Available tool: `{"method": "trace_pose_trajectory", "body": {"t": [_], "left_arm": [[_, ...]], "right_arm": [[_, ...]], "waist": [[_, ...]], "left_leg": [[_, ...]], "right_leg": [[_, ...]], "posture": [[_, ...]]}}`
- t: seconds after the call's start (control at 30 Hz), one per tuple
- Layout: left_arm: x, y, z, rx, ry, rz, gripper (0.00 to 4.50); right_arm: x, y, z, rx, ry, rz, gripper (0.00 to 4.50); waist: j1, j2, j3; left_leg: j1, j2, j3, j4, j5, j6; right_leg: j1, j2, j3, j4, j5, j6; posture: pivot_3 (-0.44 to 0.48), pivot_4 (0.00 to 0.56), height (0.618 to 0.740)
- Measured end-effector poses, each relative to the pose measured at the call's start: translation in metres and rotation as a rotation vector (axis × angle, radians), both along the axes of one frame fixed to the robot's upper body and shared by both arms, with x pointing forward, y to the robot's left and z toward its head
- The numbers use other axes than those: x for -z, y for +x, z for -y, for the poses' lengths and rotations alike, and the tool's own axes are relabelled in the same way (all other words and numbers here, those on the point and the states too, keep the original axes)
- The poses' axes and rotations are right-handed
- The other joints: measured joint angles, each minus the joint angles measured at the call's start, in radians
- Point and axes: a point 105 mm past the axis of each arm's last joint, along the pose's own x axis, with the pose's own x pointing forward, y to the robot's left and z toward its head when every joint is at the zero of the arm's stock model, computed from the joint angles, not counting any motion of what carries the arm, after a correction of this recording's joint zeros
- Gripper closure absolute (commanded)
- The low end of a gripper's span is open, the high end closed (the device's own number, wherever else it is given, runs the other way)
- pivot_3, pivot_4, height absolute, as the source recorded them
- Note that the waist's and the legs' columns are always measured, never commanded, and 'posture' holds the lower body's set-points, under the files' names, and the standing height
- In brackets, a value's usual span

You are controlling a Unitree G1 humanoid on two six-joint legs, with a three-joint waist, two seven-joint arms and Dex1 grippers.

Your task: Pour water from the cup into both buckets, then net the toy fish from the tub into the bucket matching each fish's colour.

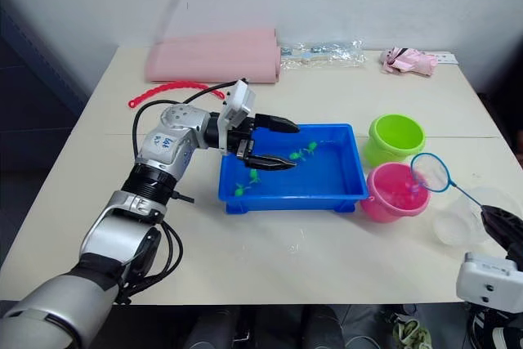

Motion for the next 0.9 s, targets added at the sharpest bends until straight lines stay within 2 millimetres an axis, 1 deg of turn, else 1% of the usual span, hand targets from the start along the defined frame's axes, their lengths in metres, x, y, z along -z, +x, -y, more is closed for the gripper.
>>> {"method": "trace_pose_trajectory", "body": {"t": [0.17,0.23,0.3,0.37,0.4,0.47,0.5,0.57,0.67,0.73,0.77,0.8,0.9], "left_arm": [[0.004,0.002,-0.01,-0.047,0.012,-0.001,0.03],[0.008,0.003,-0.019,-0.084,0.022,-0.011,0.03],[0.009,0.005,-0.03,-0.125,0.025,-0.015,0.03],[0.011,0.006,-0.04,-0.159,0.042,-0.013,0.03],[0.013,0.005,-0.045,-0.178,0.052,-0.009,0.03],[0.018,0.004,-0.053,-0.21,0.067,-0.014,0.03],[0.021,0.004,-0.056,-0.225,0.073,-0.023,0.03],[0.025,0.002,-0.064,-0.264,0.084,-0.028,0.03],[0.024,-0.002,-0.074,-0.312,0.09,-0.019,0.03],[0.023,-0.006,-0.079,-0.338,0.093,-0.013,0.03],[0.022,-0.007,-0.079,-0.342,0.09,-0.013,0.03],[0.021,-0.009,-0.082,-0.358,0.09,-0.01,0.03],[0.019,-0.013,-0.087,-0.389,0.095,-0.002,0.03]], "right_arm": [[-0.01,0.012,0.005,-0.033,-0.037,0.01,4.5],[-0.016,0.018,0.009,-0.029,0.019,0.043,4.5],[-0.02,0.028,0.009,-0.013,0.201,0.071,4.5],[-0.024,0.04,0.009,0.018,0.478,0.107,4.5],[-0.026,0.048,0.007,0.024,0.616,0.111,4.5],[-0.027,0.061,-0.001,0.019,0.833,0.077,4.5],[-0.024,0.067,-0.007,0.014,0.945,0.037,4.5],[-0.014,0.079,-0.026,0.002,1.188,-0.103,4.5],[0.004,0.088,-0.059,0.001,1.442,-0.357,4.5],[0.015,0.092,-0.075,0.045,1.551,-0.495,4.5],[0.019,0.092,-0.078,0.066,1.575,-0.533,4.5],[0.022,0.096,-0.084,0.091,1.611,-0.583,4.5],[0.034,0.107,-0.09,0.172,1.686,-0.666,4.5]], "waist": [[-0.001,0.0,0.0],[-0.001,0.0,0.0],[-0.002,0.0,0.0],[-0.004,0.0,0.0],[-0.004,0.0,0.0],[-0.004,0.001,0.0],[-0.004,0.001,0.0],[-0.003,0.001,0.0],[0.001,0.001,0.0],[0.001,0.001,0.0],[0.004,0.001,0.0],[0.001,0.001,0.0],[-0.003,0.001,0.0]], "left_leg": [[0.0,0.0,0.0,0.0,0.0,0.0],[0.0,0.0,0.0,0.0,0.0,0.0],[0.001,0.001,-0.001,0.001,0.0,0.0],[0.001,0.001,-0.002,0.002,0.0,0.0],[0.001,0.001,-0.002,0.002,0.0,0.0],[0.001,0.001,-0.003,0.002,0.0,0.0],[0.001,0.001,-0.003,0.002,0.0,0.0],[0.0,0.001,-0.004,0.002,0.0,0.0],[-0.001,0.001,-0.006,0.002,0.0,0.0],[-0.001,0.0,-0.006,0.002,0.0,0.0],[-0.001,0.0,-0.006,0.002,0.0,0.0],[-0.001,0.0,-0.006,0.002,0.0,0.0],[-0.001,0.0,-0.005,0.002,0.0,0.0]], "right_leg": [[0.0,0.0,0.0,0.0,0.0,0.0],[0.0,0.0,0.0,0.0,0.0,0.0],[0.001,0.0,-0.001,0.0,0.0,0.0],[0.002,0.0,-0.001,0.002,0.0,-0.001],[0.002,0.0,-0.001,0.001,0.0,-0.001],[0.002,0.0,-0.001,0.002,0.0,-0.001],[0.002,0.0,-0.001,0.002,0.0,-0.001],[0.002,0.0,-0.002,0.002,0.0,-0.001],[0.002,-0.001,-0.002,0.001,0.0,-0.002],[0.002,-0.002,-0.002,0.001,0.0,-0.002],[0.002,-0.002,-0.002,0.001,0.0,-0.002],[0.002,-0.002,-0.002,0.001,0.0,-0.002],[0.002,-0.001,-0.002,0.002,0.0,-0.002]], "posture": [[0.0,0.15,0.738],[0.0,0.15,0.738],[0.0,0.15,0.738],[0.0,0.15,0.738],[0.0,0.15,0.738],[0.0,0.15,0.738],[0.0,0.15,0.738],[0.0,0.15,0.738],[0.0,0.15,0.738],[0.0,0.15,0.738],[0.0,0.15,0.738],[0.0,0.15,0.738],[0.0,0.15,0.738]]}}
